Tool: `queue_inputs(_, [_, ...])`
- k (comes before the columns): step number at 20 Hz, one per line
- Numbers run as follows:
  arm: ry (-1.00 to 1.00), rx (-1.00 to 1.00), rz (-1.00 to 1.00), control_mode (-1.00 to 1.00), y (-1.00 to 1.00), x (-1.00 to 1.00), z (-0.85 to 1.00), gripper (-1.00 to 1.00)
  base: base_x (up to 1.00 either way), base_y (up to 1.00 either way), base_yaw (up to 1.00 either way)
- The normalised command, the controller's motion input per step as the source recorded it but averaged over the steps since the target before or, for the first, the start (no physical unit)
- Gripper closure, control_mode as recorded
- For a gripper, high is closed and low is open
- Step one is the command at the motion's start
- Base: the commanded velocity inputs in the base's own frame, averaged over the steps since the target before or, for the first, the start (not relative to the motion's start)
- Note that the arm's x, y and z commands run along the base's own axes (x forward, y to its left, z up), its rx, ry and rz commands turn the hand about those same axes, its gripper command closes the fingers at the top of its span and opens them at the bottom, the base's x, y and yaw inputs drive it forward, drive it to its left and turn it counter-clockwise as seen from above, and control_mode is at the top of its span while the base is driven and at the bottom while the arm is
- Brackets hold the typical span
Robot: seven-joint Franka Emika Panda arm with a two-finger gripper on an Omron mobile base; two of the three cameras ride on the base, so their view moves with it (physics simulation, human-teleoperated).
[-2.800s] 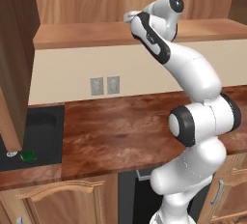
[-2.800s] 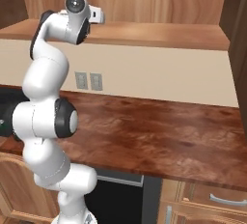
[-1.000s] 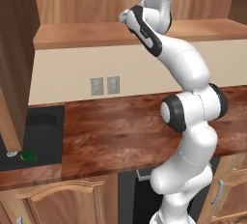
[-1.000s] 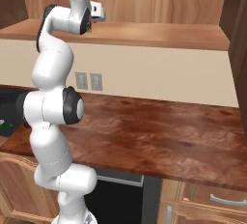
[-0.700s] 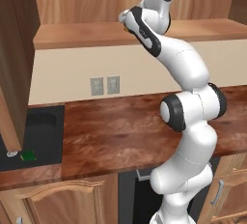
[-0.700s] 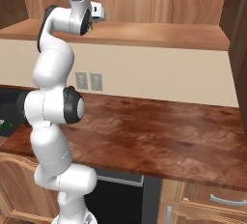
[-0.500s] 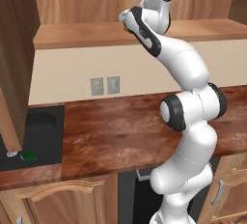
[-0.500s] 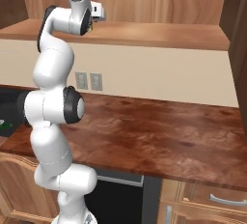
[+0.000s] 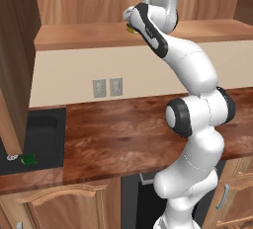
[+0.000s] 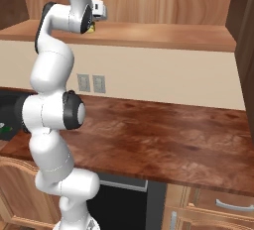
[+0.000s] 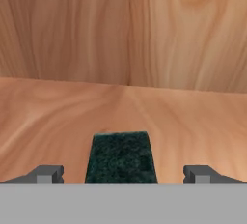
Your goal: Pick up the sponge and sponge from the sink, and place them back in the cabinet, and close the cabinet doors.
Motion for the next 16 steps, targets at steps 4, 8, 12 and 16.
queue_inputs(4, [0.0,0.05,-0.01,-1.0,-0.04,-0.36,0.0,-1.0,0.0,0.0,0.0])
queue_inputs(8, [0.0,0.1,0.0,-1.0,-0.08,-0.41,0.0,-1.0,0.0,0.0,0.0])
queue_inputs(12, [-0.02,0.14,0.0,-1.0,-0.1,-0.45,0.0,-1.0,0.0,0.0,0.0])
queue_inputs(16, [-0.08,0.14,0.0,-1.0,-0.1,-0.49,0.0,-1.0,0.0,0.0,0.0])
